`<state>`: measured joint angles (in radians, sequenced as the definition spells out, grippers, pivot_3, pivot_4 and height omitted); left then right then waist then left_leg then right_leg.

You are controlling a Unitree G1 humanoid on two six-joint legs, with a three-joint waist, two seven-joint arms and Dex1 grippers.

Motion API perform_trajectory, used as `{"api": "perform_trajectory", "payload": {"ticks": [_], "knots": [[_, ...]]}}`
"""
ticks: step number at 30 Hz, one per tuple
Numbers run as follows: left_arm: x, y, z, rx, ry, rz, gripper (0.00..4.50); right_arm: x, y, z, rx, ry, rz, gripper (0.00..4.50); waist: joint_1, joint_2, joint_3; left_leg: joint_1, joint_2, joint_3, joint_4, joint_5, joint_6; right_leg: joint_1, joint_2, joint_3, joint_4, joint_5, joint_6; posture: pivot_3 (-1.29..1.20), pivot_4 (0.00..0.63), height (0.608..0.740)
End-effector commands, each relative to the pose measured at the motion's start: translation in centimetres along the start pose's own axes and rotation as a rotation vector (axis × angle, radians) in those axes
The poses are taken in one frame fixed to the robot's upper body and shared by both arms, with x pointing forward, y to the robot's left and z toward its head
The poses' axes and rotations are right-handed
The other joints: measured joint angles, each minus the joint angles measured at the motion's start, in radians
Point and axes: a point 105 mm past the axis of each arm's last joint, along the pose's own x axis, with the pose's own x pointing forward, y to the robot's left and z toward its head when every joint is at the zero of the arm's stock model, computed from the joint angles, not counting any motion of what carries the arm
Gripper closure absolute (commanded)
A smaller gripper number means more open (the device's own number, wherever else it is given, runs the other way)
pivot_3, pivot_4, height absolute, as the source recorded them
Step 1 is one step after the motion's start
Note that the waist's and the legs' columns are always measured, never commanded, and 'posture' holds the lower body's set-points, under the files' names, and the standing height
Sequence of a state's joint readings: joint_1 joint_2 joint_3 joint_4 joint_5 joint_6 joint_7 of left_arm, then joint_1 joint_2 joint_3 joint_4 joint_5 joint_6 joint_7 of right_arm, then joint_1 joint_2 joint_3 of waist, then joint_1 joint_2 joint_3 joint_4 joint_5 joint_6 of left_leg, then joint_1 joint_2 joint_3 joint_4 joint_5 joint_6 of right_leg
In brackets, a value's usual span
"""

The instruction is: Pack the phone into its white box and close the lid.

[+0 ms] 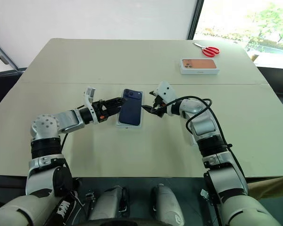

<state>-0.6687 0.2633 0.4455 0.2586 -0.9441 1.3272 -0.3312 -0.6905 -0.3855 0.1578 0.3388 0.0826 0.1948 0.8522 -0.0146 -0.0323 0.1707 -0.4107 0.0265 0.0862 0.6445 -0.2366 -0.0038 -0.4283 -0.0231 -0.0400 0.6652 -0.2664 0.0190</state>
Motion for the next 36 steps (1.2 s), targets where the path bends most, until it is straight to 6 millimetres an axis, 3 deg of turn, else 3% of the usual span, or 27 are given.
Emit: {"api": "perform_trajectory", "payload": {"ticks": [1,8,12,15,20,22,23,27,31,36], "knots": [[-0.9,-1.3,0.9,0.065,-0.027,-0.032,0.03,0.3,-0.2,1.7,-0.047,-0.048,0.001,0.89,0.0,0.0,0.0,0.0,0.0,0.0,0.0,0.0,0.0,0.0,0.0,0.0,0.0,0.0,0.0,0.0,0.15,0.74],[-3.0,-1.5,2.1,0.146,-0.057,0.008,0.03,0.5,-0.1,1.6,-0.057,-0.042,0.01,0.89,-0.001,0.0,0.0,0.0,0.0,0.0,0.0,0.0,0.0,0.0,0.0,0.0,0.0,0.0,0.0,0.0,0.15,0.74],[-4.0,0.0,3.2,0.17,-0.098,0.091,0.03,0.3,0.1,1.6,-0.054,-0.045,0.034,0.89,-0.001,0.0,0.0,0.0,0.0,0.0,0.0,0.0,0.0,0.0,0.0,0.0,0.0,0.0,0.0,0.0,0.15,0.74],[-4.2,0.9,4.1,0.171,-0.154,0.135,0.84,0.3,0.1,1.5,-0.045,-0.045,0.032,1.77,0.0,0.0,0.0,0.0,0.0,0.0,0.0,0.0,0.0,0.0,0.0,0.0,0.0,0.0,0.0,0.0,0.15,0.74],[-3.4,1.9,3.8,0.2,-0.161,0.189,3.26,0.8,0.7,0.6,-0.082,-0.01,0.028,4.28,0.001,0.0,0.0,0.0,0.0,0.0,0.0,0.0,0.0,0.0,-0.001,0.0,0.0,0.0,0.0,0.0,0.15,0.74],[-2.7,2.5,3.5,0.214,-0.152,0.217,4.3,1.0,0.9,0.0,-0.098,0.016,0.032,4.5,0.001,0.0,0.0,0.0,0.0,0.0,0.0,0.0,0.0,0.0,-0.001,0.0,0.0,0.0,0.0,0.0,0.15,0.74],[-2.4,2.6,3.5,0.214,-0.154,0.221,4.45,1.1,0.9,-0.2,-0.103,0.026,0.032,4.5,0.001,0.0,0.0,0.0,0.0,0.0,0.0,0.0,0.0,0.0,-0.001,0.0,0.0,0.0,0.0,0.0,0.15,0.74],[0.1,2.9,2.5,0.196,-0.096,0.231,4.45,1.7,0.4,-1.5,-0.115,0.094,-0.013,4.5,0.002,0.0,0.0,0.0,0.0,0.0,0.0,0.0,0.0,0.0,-0.001,0.0,0.0,0.0,0.0,0.0,0.15,0.74],[0.8,4.5,1.8,0.286,-0.019,0.339,4.45,2.5,0.9,-1.5,-0.11,0.096,-0.01,4.5,-0.003,0.0,0.0,0.0,0.0,0.0,0.0,0.0,0.0,0.0,-0.001,0.0,0.0,0.0,0.0,0.0,0.15,0.74],[2.6,3.9,-0.1,0.3,0.092,0.277,4.45,2.6,1.3,-1.7,-0.082,0.092,-0.008,4.5,-0.002,0.0,0.0,0.0,0.0,0.0,0.0,0.0,0.0,0.0,0.0,0.0,0.0,0.0,0.0,0.0,0.15,0.74]]}}
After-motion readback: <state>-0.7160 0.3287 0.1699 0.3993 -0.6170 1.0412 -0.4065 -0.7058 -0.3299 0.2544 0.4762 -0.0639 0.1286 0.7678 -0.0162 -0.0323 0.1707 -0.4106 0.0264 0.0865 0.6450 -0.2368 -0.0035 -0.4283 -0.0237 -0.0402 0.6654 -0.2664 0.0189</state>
